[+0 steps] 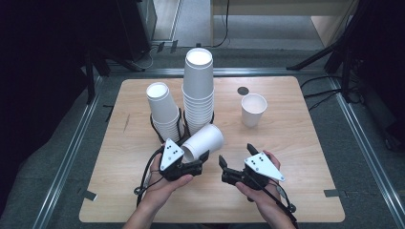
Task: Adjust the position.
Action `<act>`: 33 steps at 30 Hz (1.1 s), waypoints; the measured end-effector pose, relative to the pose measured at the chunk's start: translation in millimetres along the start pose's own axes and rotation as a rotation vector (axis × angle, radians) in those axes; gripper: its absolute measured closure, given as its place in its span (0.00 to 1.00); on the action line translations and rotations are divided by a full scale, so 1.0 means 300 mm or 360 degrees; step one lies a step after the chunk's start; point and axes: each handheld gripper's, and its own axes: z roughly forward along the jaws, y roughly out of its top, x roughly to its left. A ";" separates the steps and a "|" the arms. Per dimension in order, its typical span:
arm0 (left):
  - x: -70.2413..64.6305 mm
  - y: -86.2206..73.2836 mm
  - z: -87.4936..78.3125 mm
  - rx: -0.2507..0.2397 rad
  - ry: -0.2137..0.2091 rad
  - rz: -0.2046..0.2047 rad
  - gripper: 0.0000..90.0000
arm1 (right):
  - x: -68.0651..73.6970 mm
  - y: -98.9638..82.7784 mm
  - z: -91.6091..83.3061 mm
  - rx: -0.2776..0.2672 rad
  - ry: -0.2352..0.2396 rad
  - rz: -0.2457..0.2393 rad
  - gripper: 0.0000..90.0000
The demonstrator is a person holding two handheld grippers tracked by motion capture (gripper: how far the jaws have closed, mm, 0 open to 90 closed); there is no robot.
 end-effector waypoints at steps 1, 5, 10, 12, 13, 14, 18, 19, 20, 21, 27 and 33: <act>-0.003 -0.003 0.001 -0.0016 -0.0008 -0.0009 0.25 | 0.000 0.002 -0.001 -0.0003 0.0012 0.0020 0.04; -0.019 -0.012 0.007 -0.0049 -0.0002 -0.0005 0.24 | -0.004 0.013 -0.009 -0.0021 0.0065 0.0202 0.02; -0.039 -0.018 0.009 -0.0090 -0.0012 0.0010 0.24 | -0.012 0.030 -0.022 -0.0003 0.0125 0.0429 0.01; -0.046 -0.019 0.009 -0.0097 -0.0019 0.0019 0.24 | -0.015 0.036 -0.026 0.0017 0.0127 0.0502 0.00; -0.048 -0.020 0.009 -0.0102 -0.0020 0.0019 0.24 | -0.019 0.038 -0.027 0.0027 0.0123 0.0545 0.00; -0.051 -0.021 0.009 -0.0112 -0.0024 0.0014 0.24 | -0.022 0.040 -0.029 0.0042 0.0127 0.0578 0.00; -0.056 -0.024 0.007 -0.0145 -0.0034 0.0009 0.24 | -0.034 0.045 -0.036 0.0084 0.0176 0.0794 0.00; -0.058 -0.024 0.007 -0.0159 -0.0032 0.0011 0.24 | -0.034 0.046 -0.039 0.0087 0.0190 0.0841 0.00; -0.059 -0.024 0.007 -0.0161 -0.0029 0.0015 0.24 | -0.032 0.050 -0.040 0.0096 0.0192 0.0901 0.00; -0.060 -0.024 0.007 -0.0166 -0.0026 0.0018 0.24 | -0.030 0.051 -0.040 0.0098 0.0192 0.0926 0.00; -0.074 -0.025 0.002 -0.0214 -0.0033 0.0029 0.24 | -0.013 0.074 -0.040 0.0078 0.0225 0.1109 0.00; -0.079 -0.023 -0.004 -0.0251 -0.0037 0.0022 0.24 | -0.009 0.096 -0.043 0.0063 0.0229 0.1335 0.01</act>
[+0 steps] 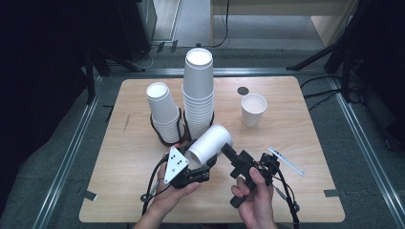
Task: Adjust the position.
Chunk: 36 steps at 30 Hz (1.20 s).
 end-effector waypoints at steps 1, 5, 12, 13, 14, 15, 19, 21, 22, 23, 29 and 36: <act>0.000 0.000 -0.001 -0.0005 0.0002 0.0001 0.24 | 0.001 0.001 -0.002 -0.0011 -0.0009 0.0040 0.01; -0.005 0.001 -0.004 -0.0025 0.0007 0.0008 0.24 | 0.003 -0.001 -0.003 -0.0020 0.0015 0.0195 0.01; -0.018 0.000 -0.006 -0.0053 -0.0020 0.0029 0.24 | -0.002 -0.022 0.019 0.0008 0.0028 0.0385 0.01; -0.019 0.000 -0.006 -0.0056 -0.0017 0.0038 0.24 | -0.002 -0.024 0.024 0.0005 0.0040 0.0410 0.01; -0.021 0.000 -0.007 -0.0063 -0.0016 0.0041 0.24 | -0.001 -0.025 0.027 0.0007 0.0042 0.0434 0.01; -0.022 0.001 -0.008 -0.0067 -0.0019 0.0042 0.24 | 0.000 -0.026 0.030 0.0011 0.0041 0.0452 0.01; -0.024 0.004 -0.012 -0.0084 -0.0027 0.0046 0.24 | 0.000 -0.030 0.047 0.0038 0.0066 0.0512 0.01; -0.026 0.003 -0.012 -0.0085 -0.0021 0.0057 0.24 | -0.003 -0.031 0.055 0.0040 0.0067 0.0534 0.01; -0.027 0.003 -0.012 -0.0084 -0.0021 0.0059 0.24 | -0.003 -0.031 0.058 0.0042 0.0074 0.0546 0.01; -0.028 0.003 -0.012 -0.0085 -0.0023 0.0057 0.24 | -0.004 -0.031 0.062 0.0039 0.0090 0.0556 0.00; -0.035 0.006 -0.015 -0.0095 -0.0037 0.0068 0.24 | 0.001 -0.037 0.089 0.0070 0.0126 0.0594 0.00; -0.034 0.010 -0.019 -0.0105 -0.0042 0.0063 0.24 | -0.005 -0.037 0.111 0.0093 0.0171 0.0623 0.00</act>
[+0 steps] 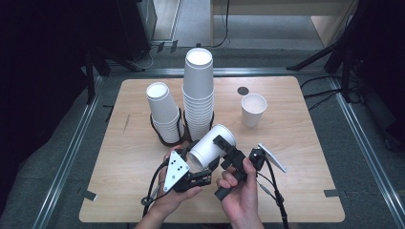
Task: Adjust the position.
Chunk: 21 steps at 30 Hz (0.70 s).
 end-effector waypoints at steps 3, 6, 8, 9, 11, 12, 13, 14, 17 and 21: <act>-0.001 0.000 0.000 0.0001 -0.0001 0.0001 0.24 | -0.004 -0.002 0.010 0.0016 0.0008 0.0001 0.00; -0.002 0.001 -0.001 -0.0003 -0.0009 0.0006 0.24 | -0.007 -0.001 0.018 0.0022 0.0024 0.0028 0.00; -0.004 0.000 -0.001 -0.0001 -0.0012 0.0010 0.24 | -0.007 0.001 0.027 0.0033 0.0036 0.0061 0.00; -0.004 0.000 -0.001 0.0002 -0.0013 0.0012 0.24 | -0.008 0.002 0.030 0.0045 0.0034 0.0066 0.00; -0.006 -0.001 0.000 0.0002 -0.0017 0.0015 0.24 | -0.009 0.002 0.037 0.0048 0.0040 0.0079 0.00; -0.006 -0.001 0.000 -0.0001 -0.0019 0.0017 0.24 | -0.010 0.003 0.038 0.0051 0.0042 0.0080 0.00; -0.007 -0.001 0.000 -0.0002 -0.0020 0.0019 0.24 | -0.010 0.004 0.040 0.0050 0.0051 0.0090 0.00; -0.007 0.000 0.000 -0.0001 -0.0021 0.0022 0.24 | -0.011 0.004 0.042 0.0054 0.0057 0.0093 0.00; -0.006 0.000 -0.001 0.0000 -0.0024 0.0023 0.24 | -0.013 0.004 0.046 0.0063 0.0088 0.0110 0.01; 0.001 0.000 -0.001 0.0003 -0.0019 0.0002 0.24 | -0.015 0.002 0.048 0.0032 0.0058 0.0127 0.09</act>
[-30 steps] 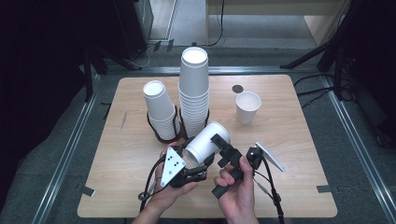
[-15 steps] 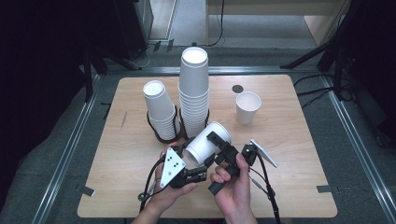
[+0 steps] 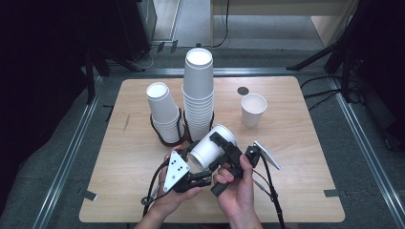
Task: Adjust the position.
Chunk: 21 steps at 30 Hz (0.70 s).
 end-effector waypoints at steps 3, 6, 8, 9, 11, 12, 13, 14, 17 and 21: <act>0.002 0.001 -0.002 -0.0002 0.0000 0.0001 0.24 | 0.000 -0.002 0.001 -0.0002 0.0009 0.0036 0.11; 0.001 0.002 -0.003 0.0004 0.0010 0.0008 0.23 | -0.003 -0.005 0.001 -0.0004 0.0022 0.0070 0.13; 0.000 0.002 -0.003 0.0014 0.0018 0.0008 0.23 | -0.006 -0.007 0.003 -0.0012 0.0025 0.0086 0.14; 0.001 0.003 -0.002 0.0025 0.0018 0.0002 0.22 | -0.008 -0.009 0.004 -0.0016 0.0026 0.0086 0.14; 0.006 0.006 -0.002 0.0048 0.0009 -0.0027 0.21 | -0.012 -0.011 0.005 -0.0019 0.0028 0.0100 0.15; 0.007 0.006 -0.002 0.0054 0.0008 -0.0034 0.20 | -0.015 -0.012 0.005 -0.0020 0.0033 0.0099 0.15; 0.010 0.007 -0.001 0.0078 0.0007 -0.0049 0.19 | -0.014 -0.012 0.005 -0.0018 0.0037 0.0105 0.15; 0.012 0.008 0.000 0.0091 0.0001 -0.0056 0.16 | -0.013 -0.013 0.005 -0.0023 0.0044 0.0102 0.15; 0.015 0.011 0.001 0.0121 0.0015 -0.0071 0.10 | -0.011 -0.014 0.004 -0.0036 0.0057 0.0084 0.15; 0.016 0.014 -0.002 0.0140 0.0030 -0.0079 0.03 | -0.012 -0.009 0.001 -0.0044 0.0047 0.0060 0.15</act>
